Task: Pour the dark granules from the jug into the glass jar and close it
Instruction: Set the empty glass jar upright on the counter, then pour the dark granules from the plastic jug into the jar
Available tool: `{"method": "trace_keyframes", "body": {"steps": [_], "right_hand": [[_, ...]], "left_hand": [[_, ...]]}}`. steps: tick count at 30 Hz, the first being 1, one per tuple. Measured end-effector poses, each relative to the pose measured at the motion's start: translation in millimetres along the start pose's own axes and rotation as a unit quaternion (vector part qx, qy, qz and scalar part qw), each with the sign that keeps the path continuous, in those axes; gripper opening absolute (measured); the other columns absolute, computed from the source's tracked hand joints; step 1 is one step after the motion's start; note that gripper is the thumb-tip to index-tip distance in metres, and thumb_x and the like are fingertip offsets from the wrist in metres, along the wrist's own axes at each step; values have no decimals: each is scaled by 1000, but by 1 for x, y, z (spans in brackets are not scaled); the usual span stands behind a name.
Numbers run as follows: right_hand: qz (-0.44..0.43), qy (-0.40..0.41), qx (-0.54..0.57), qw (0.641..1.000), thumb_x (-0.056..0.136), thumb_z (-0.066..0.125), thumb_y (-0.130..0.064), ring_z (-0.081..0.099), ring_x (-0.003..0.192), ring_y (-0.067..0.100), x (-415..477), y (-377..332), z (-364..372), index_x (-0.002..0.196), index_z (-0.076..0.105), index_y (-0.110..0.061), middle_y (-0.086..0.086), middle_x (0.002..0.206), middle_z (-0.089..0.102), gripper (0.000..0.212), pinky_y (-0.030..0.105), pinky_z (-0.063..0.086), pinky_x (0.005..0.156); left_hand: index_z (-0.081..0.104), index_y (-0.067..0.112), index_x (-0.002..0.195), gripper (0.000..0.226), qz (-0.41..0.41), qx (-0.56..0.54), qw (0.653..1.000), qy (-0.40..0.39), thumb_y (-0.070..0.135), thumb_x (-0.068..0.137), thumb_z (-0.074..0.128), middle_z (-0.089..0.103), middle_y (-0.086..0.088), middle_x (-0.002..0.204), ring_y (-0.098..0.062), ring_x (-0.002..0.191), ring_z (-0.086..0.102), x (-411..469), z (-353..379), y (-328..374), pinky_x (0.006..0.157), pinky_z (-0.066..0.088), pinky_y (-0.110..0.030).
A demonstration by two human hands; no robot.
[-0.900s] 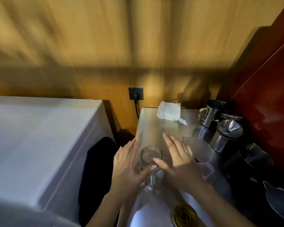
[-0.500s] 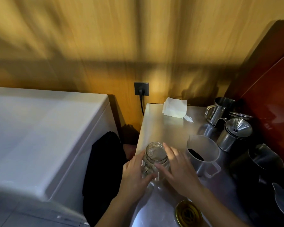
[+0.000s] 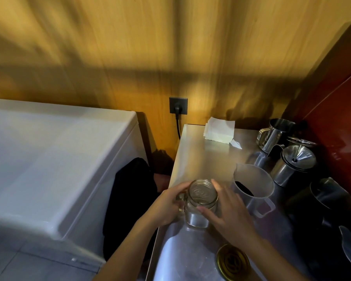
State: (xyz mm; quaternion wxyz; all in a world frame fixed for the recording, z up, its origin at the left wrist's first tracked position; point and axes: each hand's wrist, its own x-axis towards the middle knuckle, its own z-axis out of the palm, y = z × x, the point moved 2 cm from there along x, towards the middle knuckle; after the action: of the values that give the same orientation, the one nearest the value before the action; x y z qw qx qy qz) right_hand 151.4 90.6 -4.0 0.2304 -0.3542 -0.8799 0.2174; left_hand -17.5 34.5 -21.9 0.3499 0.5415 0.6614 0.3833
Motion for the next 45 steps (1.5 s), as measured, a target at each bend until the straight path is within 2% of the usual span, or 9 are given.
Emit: {"method": "trace_keyframes", "body": {"steps": [3, 10, 15, 20, 25, 30, 35, 40, 45], "right_hand": [[4, 15, -1, 1000, 73, 36, -74, 46, 112, 17, -2, -2, -2, 133, 37, -16, 1, 126, 54, 83, 26, 27, 88], [2, -17, 4, 1000, 72, 38, -73, 38, 117, 9, 0, -4, -8, 135, 30, -22, -4, 132, 46, 81, 24, 24, 93], [8, -39, -3, 999, 83, 55, -54, 39, 120, 15, 3, 0, -31, 135, 33, -25, -2, 134, 46, 63, 28, 30, 95], [28, 126, -24, 991, 83, 62, -28, 62, 86, 29, -3, 12, -67, 100, 64, -11, 10, 92, 68, 24, 38, 49, 75], [105, 246, -66, 961, 75, 71, -21, 61, 83, 35, -23, 40, -76, 98, 61, -3, 16, 89, 67, 30, 47, 50, 73], [270, 182, -28, 945, 71, 76, -35, 49, 111, 34, -38, 65, -52, 126, 44, -9, 13, 120, 57, 69, 47, 36, 90], [323, 94, 20, 942, 78, 69, -24, 56, 91, 34, -37, 76, -47, 80, 57, -13, 11, 90, 62, 16, 47, 44, 83], [308, 122, 138, 933, 76, 67, -6, 46, 51, 9, -30, 77, -62, 52, 47, -18, -3, 51, 48, 33, 28, 41, 54], [285, 176, 262, 905, 81, 66, -7, 41, 54, 12, -19, 73, -70, 54, 44, -15, 1, 55, 46, 36, 26, 36, 53]], "left_hand": [[58, 18, 124, 63, 12, 4, 1000, 7, -21, 77, 42, 65, 7, 116, 5, 111, 57, 5, 3, 3, 91, 42, -7], [47, 43, 120, 63, 18, -50, 999, -11, -7, 83, 59, 58, 11, 125, -1, 120, 54, 0, 7, -1, 101, 42, -16], [41, 36, 130, 66, 3, -74, 997, -11, 6, 80, 72, 52, 7, 136, -5, 129, 48, -10, 6, -12, 106, 39, -18], [42, 31, 129, 90, -1, -95, 995, -16, 47, 51, 84, 52, 11, 131, 5, 119, 52, -14, 9, -12, 91, 38, -3], [43, 28, 130, 88, -18, -99, 995, -1, 26, 53, 86, 54, -2, 131, -15, 121, 52, -10, 14, -20, 87, 38, -1], [47, 32, 123, 84, -17, -115, 993, 4, 23, 48, 85, 59, 0, 124, 0, 109, 58, -8, 18, -19, 82, 41, -1], [51, 35, 117, 83, -27, -139, 990, 1, 20, 46, 91, 63, -2, 119, -1, 104, 62, -8, 21, -23, 81, 48, -8], [52, 37, 114, 76, -23, -124, 992, 5, 25, 45, 84, 63, 1, 115, 2, 100, 62, -7, 22, -23, 74, 45, -2], [53, 39, 112, 76, -32, -127, 991, 8, 26, 45, 86, 64, 2, 112, 1, 97, 64, -7, 23, -24, 73, 48, -5]]}}
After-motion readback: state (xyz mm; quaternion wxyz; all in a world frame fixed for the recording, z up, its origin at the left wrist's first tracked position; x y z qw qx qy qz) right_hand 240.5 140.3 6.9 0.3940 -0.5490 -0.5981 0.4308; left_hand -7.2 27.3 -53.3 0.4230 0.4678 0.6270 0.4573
